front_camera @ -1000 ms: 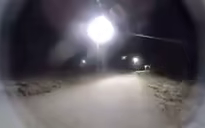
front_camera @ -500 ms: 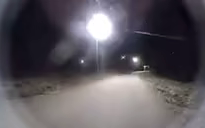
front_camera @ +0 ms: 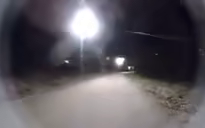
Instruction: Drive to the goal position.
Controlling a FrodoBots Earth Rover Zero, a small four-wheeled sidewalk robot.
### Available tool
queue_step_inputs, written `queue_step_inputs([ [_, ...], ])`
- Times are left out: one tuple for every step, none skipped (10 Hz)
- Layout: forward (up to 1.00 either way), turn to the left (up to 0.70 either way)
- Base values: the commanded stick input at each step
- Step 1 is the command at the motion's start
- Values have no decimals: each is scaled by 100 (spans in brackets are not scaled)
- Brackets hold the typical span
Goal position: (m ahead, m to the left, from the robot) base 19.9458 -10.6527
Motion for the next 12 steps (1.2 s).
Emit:
queue_step_inputs([
  [100, -40],
  [100, -40],
  [100, -40],
  [100, -40],
  [100, -37],
  [100, -18],
  [100, 0],
  [100, 0],
  [100, 0],
  [100, 0],
  [100, 0],
  [100, 0],
])
